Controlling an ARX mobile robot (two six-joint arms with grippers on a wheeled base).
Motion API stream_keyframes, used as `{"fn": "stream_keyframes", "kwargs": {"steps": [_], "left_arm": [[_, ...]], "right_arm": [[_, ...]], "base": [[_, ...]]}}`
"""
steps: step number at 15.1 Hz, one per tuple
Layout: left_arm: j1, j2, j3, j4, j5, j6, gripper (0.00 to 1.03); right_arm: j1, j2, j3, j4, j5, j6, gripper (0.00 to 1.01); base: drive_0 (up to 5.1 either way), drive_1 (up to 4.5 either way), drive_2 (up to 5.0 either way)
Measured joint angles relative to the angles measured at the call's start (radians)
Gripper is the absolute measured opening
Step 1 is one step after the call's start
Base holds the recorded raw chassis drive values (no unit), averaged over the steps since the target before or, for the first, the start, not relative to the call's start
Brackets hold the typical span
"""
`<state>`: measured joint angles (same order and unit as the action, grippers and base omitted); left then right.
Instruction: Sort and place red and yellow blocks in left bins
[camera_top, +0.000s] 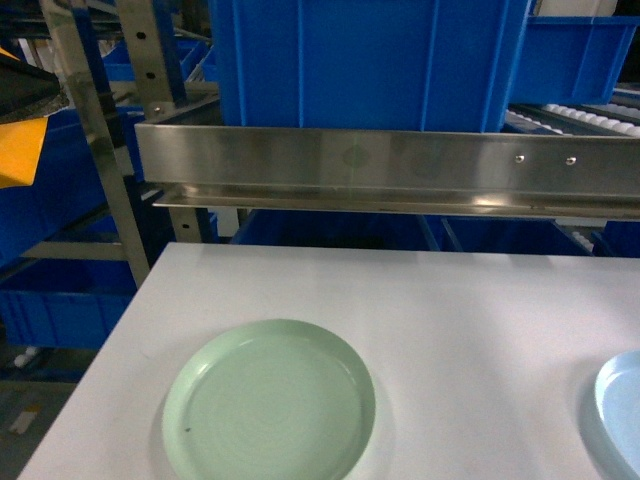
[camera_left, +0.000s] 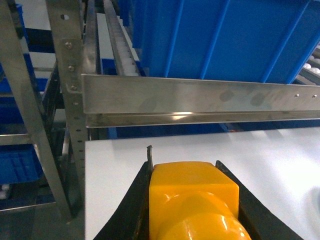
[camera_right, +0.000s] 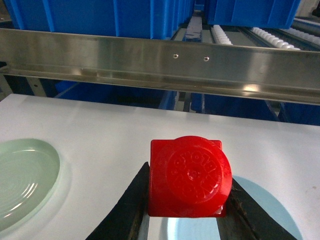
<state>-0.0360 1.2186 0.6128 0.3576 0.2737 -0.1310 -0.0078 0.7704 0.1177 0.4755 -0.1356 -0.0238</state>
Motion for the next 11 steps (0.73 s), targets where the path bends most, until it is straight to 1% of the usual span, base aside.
{"fn": "stream_keyframes", "kwargs": {"steps": [11], "left_arm": [[0.002,0.0,0.0,0.002,-0.001,0.0,0.26]], "right_arm": [[0.0,0.0,0.0,-0.002,0.0,0.0,0.29]], "base": [[-5.0,2.44,2.4]]}}
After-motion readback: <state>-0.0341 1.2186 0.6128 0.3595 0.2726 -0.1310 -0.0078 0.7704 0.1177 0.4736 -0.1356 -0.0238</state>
